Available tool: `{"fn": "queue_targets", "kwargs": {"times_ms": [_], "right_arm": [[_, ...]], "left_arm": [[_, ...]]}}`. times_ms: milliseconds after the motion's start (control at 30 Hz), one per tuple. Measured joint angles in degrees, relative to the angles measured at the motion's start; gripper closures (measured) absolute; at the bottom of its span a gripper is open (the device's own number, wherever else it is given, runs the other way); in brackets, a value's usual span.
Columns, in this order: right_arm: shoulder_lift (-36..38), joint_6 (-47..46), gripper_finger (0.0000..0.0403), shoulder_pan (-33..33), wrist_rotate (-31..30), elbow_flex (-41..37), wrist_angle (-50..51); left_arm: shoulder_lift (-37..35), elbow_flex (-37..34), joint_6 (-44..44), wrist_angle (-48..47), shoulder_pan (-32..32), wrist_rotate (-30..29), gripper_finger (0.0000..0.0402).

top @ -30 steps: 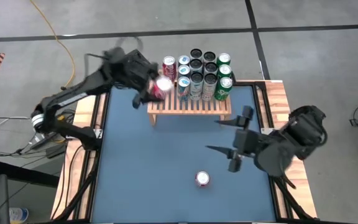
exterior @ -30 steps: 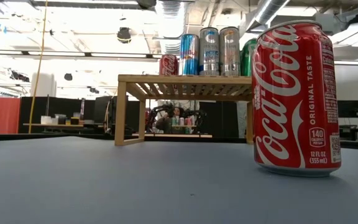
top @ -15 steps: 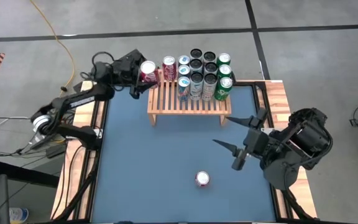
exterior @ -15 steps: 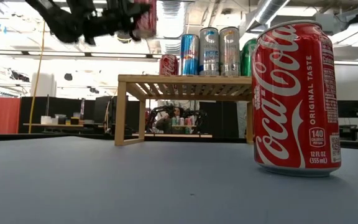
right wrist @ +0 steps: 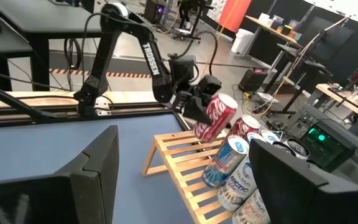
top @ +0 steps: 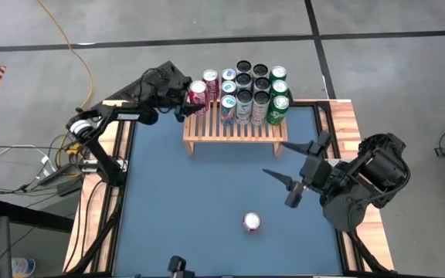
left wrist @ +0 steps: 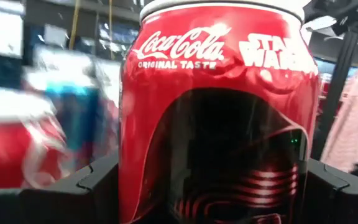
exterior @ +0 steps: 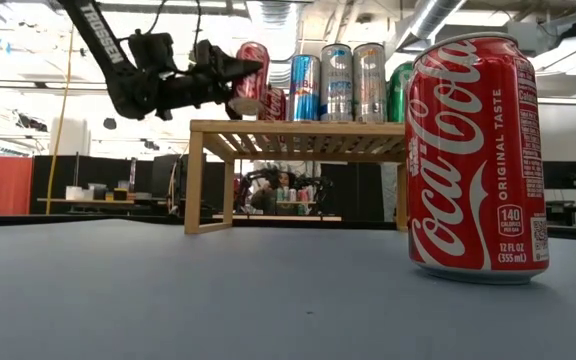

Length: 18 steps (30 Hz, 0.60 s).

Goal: Place canned beverage on shelf
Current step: Put the right red soda can on the shelf aligned with the other red soda can

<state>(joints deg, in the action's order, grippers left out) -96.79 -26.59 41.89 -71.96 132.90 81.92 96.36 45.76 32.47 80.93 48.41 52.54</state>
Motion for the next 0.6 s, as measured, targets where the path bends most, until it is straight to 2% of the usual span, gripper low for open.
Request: {"fn": "queue_targets", "kwargs": {"times_ms": [333,600], "right_arm": [[0.0,0.0,0.0117,0.0,0.0,0.0,0.4],[0.0,-0.4,0.0117,0.0,0.0,0.0,0.0]], "left_arm": [[4.0,-0.1,2.4,4.7,0.1,1.2,0.0105],[4.0,-4.2,-4.2,5.0,-2.2,-2.1,0.0105]]}}
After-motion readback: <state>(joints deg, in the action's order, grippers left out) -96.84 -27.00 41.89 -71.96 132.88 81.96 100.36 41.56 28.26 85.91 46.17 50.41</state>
